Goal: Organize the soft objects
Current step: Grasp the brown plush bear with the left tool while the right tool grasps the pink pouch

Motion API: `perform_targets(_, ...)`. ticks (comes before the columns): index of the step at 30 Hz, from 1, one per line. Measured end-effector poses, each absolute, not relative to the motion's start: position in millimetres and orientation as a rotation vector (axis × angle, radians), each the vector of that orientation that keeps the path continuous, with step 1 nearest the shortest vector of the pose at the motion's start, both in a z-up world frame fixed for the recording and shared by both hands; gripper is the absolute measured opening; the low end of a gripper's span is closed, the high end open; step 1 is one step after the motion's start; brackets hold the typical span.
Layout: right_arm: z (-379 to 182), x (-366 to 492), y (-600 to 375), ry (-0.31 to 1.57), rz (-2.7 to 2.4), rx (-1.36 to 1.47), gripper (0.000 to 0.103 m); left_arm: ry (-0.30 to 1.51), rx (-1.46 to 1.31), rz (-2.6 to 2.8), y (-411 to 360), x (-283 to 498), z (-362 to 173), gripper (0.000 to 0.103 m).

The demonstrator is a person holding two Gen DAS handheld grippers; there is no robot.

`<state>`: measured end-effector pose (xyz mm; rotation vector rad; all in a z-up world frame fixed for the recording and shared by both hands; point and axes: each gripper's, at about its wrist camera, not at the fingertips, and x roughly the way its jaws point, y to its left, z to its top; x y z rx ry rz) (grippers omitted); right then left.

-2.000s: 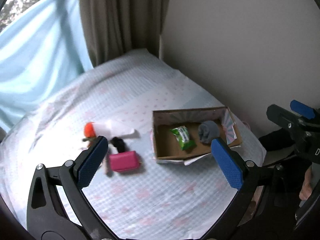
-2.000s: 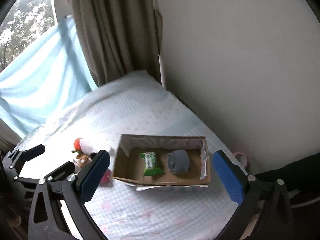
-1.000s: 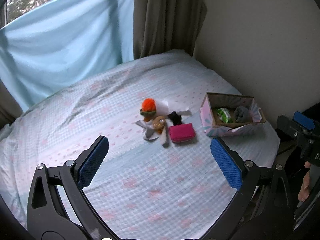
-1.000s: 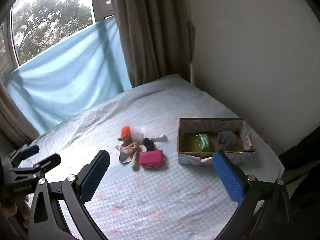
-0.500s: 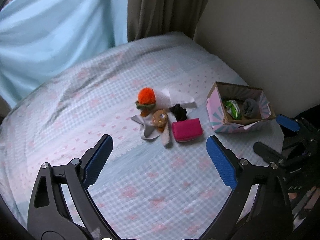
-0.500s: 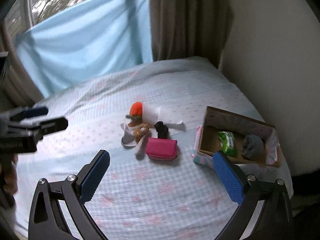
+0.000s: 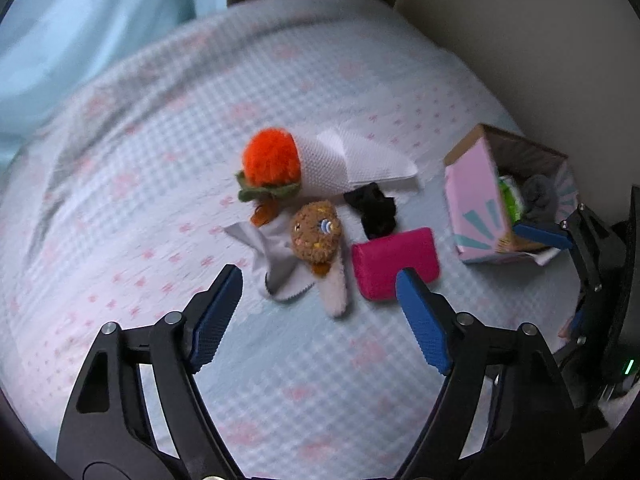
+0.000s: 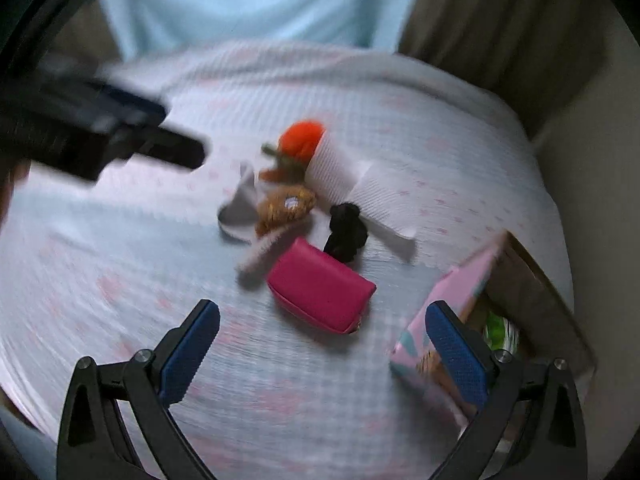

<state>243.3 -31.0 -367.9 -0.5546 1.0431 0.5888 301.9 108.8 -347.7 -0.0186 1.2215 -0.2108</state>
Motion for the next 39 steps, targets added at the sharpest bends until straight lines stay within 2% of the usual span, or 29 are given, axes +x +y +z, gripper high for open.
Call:
perform_targets(2,-388,250,-21,1.061,0.621,-0.659,0.102,1.248,-0.011,-0.228,106,320,-369,0.078)
perform_targets(5,-417,256,-6,1.099,0.679,-0.811,0.093,1.284,0.004,-0.242,102,340,-395,0.076)
perform_targets(7,-437,258,4,1.125,0.725,-0.911,0.087,1.306,0.015,-0.246,98,353,-412,0.069)
perform_targets(9,-451,260,10,1.144,0.759,-0.985,0.081,1.328,0.022,-0.263,96,361,-425,0.067)
perform_targets(12,-465,263,16,1.154,0.785,-1.055,0.078,1.358,0.036,-0.285,93,373,-442,0.064)
perform_targets(18,-487,269,15,1.156,0.813,-1.149,0.078,1.428,0.046,-0.338,90,387,-475,0.064)
perform_targets(22,-504,268,12,1.143,0.831,-1.216,0.078,1.458,0.057,-0.353,88,388,-491,0.053)
perform_targets(26,-514,263,9,1.121,0.850,-1.235,0.077,1.448,0.060,-0.369,85,387,-495,0.048)
perform_targets(31,-510,258,5,1.118,0.863,-1.194,0.061,1.434,0.074,-0.377,77,384,-496,0.041)
perform_targets(39,-491,243,-5,1.111,0.839,-1.097,0.043,1.408,0.069,-0.371,78,378,-477,0.039)
